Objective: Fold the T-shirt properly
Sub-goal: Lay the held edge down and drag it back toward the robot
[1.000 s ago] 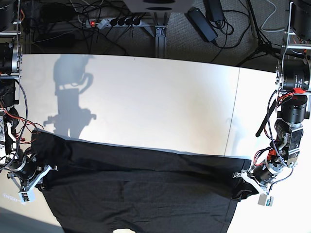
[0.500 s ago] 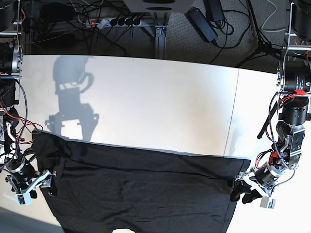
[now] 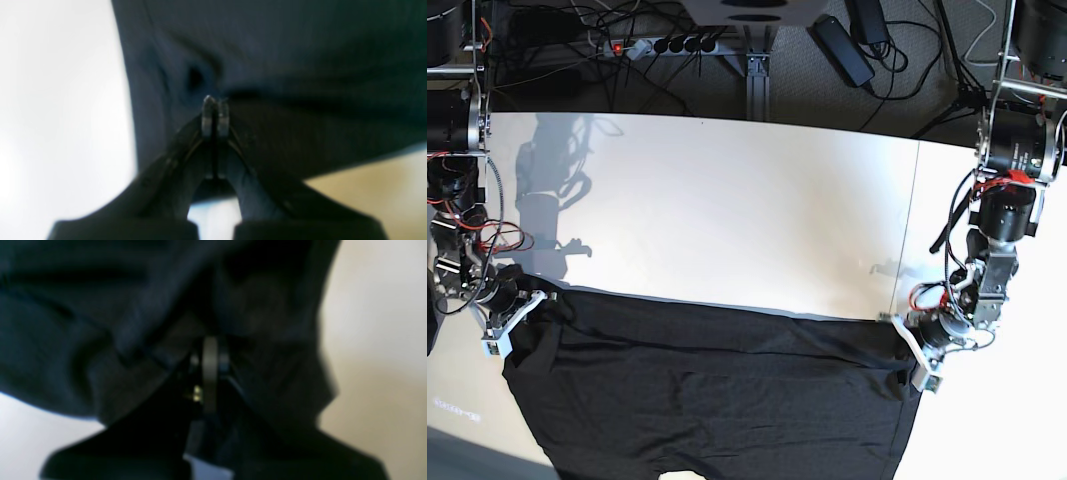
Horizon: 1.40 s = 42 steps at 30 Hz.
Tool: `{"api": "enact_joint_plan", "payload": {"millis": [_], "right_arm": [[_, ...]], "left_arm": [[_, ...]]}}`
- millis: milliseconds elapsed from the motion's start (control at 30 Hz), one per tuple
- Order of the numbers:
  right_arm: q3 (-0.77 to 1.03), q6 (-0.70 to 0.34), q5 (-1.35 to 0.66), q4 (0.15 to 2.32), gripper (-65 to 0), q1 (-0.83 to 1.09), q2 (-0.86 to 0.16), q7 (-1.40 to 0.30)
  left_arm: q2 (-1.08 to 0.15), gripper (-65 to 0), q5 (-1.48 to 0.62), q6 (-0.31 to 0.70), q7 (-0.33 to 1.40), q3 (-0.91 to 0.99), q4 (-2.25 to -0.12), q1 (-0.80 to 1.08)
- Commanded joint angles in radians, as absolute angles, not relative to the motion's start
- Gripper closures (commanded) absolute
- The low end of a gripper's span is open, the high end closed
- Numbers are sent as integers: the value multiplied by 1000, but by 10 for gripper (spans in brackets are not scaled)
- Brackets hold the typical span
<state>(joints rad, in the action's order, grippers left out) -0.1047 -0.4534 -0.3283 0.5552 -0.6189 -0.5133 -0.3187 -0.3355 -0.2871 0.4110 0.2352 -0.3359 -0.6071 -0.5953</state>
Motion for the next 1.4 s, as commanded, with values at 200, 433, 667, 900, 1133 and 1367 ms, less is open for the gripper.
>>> {"api": "enact_joint_plan", "payload": {"millis": [200, 433, 667, 900, 1133, 1367], "right_arm": [[-98, -499, -330, 521, 0, -617, -529, -348], [-98, -499, -438, 538, 0, -617, -529, -533], [-97, -502, -533, 561, 0, -617, -552, -715], [-97, -502, -627, 661, 0, -519, -632, -735], [-85, -502, -625, 877, 0, -306, -671, -745], [82, -502, -634, 1074, 0, -61, -682, -746]], "left_arm": [[-319, 0, -302, 377, 327, -376, -619, -614], [-324, 0, -245, 406, 348, -376, -622, -605], [-389, 0, -281, 473, 353, -376, -727, -517], [-507, 0, -330, 476, 370, -373, -1004, -338], [-566, 0, -365, 476, 432, -366, -1220, -190], [-602, 0, -366, 476, 448, -257, -1390, -15]]}}
